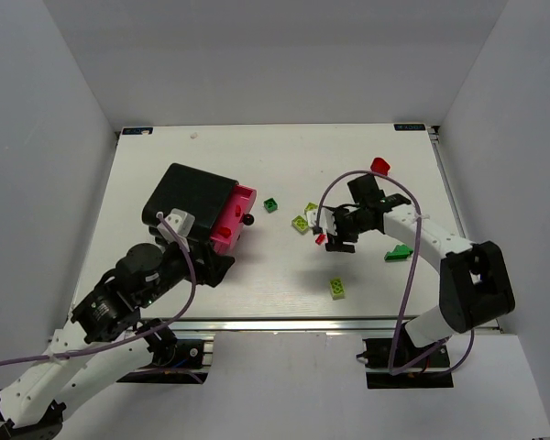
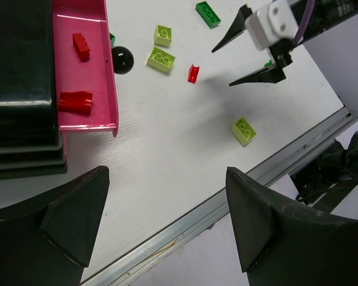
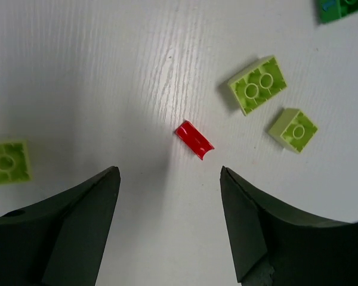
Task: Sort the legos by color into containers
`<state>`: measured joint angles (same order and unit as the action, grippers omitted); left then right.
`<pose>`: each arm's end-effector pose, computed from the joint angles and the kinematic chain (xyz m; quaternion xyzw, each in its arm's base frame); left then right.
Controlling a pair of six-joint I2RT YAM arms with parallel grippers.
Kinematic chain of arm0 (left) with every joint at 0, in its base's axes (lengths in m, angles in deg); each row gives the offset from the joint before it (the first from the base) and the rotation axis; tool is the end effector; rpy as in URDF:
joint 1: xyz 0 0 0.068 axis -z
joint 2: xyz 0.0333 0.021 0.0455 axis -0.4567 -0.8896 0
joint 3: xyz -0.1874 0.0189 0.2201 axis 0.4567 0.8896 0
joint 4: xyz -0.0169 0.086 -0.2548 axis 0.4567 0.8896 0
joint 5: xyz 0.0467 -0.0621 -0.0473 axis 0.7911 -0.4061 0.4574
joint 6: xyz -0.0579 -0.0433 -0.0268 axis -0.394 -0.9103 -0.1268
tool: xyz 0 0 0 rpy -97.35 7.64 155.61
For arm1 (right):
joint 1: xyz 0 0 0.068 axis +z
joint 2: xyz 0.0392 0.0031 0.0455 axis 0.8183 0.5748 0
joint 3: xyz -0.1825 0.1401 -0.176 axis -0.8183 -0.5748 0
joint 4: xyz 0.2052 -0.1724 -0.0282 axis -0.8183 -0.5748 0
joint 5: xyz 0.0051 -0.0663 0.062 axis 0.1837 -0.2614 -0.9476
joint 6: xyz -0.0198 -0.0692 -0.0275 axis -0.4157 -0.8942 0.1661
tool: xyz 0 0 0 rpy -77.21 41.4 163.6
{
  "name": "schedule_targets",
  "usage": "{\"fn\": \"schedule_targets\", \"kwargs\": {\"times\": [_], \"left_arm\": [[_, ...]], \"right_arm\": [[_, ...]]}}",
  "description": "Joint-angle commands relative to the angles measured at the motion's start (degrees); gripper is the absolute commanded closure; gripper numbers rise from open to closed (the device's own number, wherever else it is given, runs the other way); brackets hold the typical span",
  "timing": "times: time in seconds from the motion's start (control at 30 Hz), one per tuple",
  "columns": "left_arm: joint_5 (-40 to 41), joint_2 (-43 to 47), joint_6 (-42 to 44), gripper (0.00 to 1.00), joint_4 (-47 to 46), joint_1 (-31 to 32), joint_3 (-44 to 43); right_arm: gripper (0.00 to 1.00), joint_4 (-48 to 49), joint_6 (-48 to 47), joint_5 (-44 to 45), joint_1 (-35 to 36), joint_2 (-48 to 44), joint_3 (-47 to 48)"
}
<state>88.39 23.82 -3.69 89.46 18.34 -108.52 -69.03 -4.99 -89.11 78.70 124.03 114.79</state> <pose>0.0940 -0.0851 0.3282 0.1240 0.8085 -0.2858 0.4992 0.2740 0.1570 0.2119 -0.7214 0.5929 0.1369 0.3306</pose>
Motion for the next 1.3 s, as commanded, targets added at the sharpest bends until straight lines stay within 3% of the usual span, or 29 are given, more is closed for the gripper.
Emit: {"fn": "schedule_targets", "kwargs": {"times": [0.0,0.1,0.4,0.6,0.8,0.9,1.03,1.27], "left_arm": [[-1.1,1.7,-0.8,0.11,0.6,0.4,1.0],[-0.6,4.2,-1.0,0.1,0.1,0.4,2.0],[1.9,12.2,-2.3,0.03,-0.6,0.4,3.9],[2.8,12.8,-2.7,0.02,-0.3,0.4,4.0],[2.6,12.2,-2.7,0.02,-0.4,0.4,4.1],[2.6,12.4,-2.7,0.02,-0.5,0.4,4.1],[2.6,13.0,-2.7,0.02,-0.5,0.4,4.1],[2.6,14.4,-2.7,0.02,-0.8,0.4,4.3]], "right_arm": [[0.26,-5.5,-28.9,2.2,0.3,3.4,0.7],[0.27,-10.2,-32.8,2.7,0.2,8.6,7.0],[0.3,-10.8,-34.2,4.4,1.1,17.8,14.6],[0.34,-14.8,-35.6,5.6,1.8,20.9,16.3],[0.38,-11.9,-33.3,7.1,2.3,22.2,14.8],[0.46,-12.6,-31.9,7.4,2.4,23.1,16.0],[0.71,-13.9,-30.5,8.4,2.8,24.7,17.5],[0.92,-13.3,-24.9,6.1,2.8,21.0,17.3]]}}
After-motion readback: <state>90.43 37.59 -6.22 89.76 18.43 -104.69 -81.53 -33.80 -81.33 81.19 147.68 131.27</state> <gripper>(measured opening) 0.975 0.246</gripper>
